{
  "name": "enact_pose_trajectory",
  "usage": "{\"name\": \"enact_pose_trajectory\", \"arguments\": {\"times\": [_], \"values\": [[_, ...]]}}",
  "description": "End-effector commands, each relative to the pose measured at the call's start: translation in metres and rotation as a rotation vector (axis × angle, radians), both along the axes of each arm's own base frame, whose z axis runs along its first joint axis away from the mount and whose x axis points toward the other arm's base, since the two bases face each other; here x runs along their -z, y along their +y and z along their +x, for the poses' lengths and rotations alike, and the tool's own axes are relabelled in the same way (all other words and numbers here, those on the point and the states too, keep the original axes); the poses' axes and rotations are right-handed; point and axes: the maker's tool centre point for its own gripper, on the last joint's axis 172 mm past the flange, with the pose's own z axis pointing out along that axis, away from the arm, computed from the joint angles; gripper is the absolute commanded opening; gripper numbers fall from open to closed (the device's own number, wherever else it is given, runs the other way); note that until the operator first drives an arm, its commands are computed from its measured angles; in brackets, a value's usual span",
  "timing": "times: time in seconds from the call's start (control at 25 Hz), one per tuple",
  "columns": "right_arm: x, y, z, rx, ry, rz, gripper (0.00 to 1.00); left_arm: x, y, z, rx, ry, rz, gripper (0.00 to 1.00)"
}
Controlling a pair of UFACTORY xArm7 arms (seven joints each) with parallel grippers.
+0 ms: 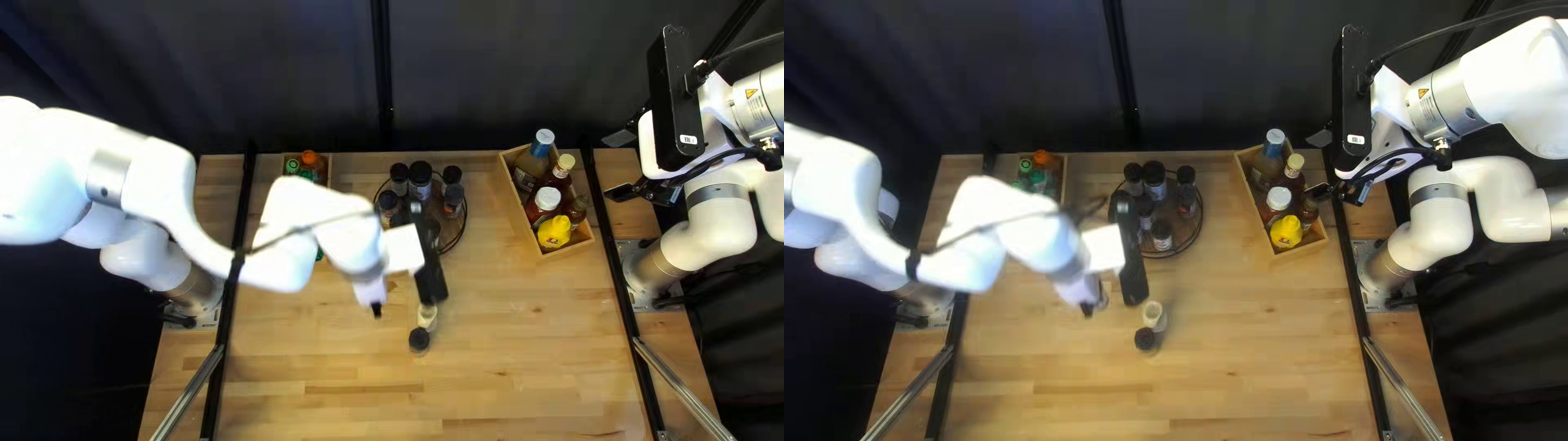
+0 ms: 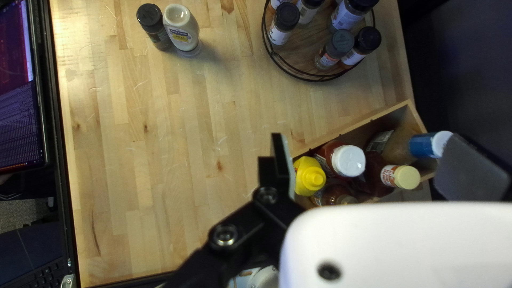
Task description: Separate condiments, baby food and spices and place it in 3 different racks/containers
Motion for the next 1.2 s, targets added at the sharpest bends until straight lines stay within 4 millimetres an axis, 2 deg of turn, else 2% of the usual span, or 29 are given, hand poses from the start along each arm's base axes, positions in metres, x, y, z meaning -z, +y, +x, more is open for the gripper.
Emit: {"name": "enact_pose_trajectory", "arguments": {"times": [0.04,0.28,0.48,0.6,0.88,1.2], "values": [[0.000,0.000,0.000,0.000,0.000,0.000,1.00,-0.015,0.046,0.034,-0.005,-0.032,-0.021,0.00],[0.000,0.000,0.000,0.000,0.000,0.000,1.00,-0.023,0.092,0.091,-0.022,-0.052,-0.045,0.00],[0.000,0.000,0.000,0.000,0.000,0.000,1.00,-0.011,0.117,0.121,-0.038,-0.062,-0.063,0.00],[0.000,0.000,0.000,0.000,0.000,0.000,1.00,-0.001,0.125,0.134,-0.039,-0.074,-0.068,0.00],[0.000,0.000,0.000,0.000,0.000,0.000,1.00,0.019,0.135,0.148,-0.031,-0.118,-0.040,0.00],[0.000,0.000,0.000,0.000,0.000,0.000,1.00,0.048,0.145,0.149,-0.007,-0.121,0.050,0.00]]}}
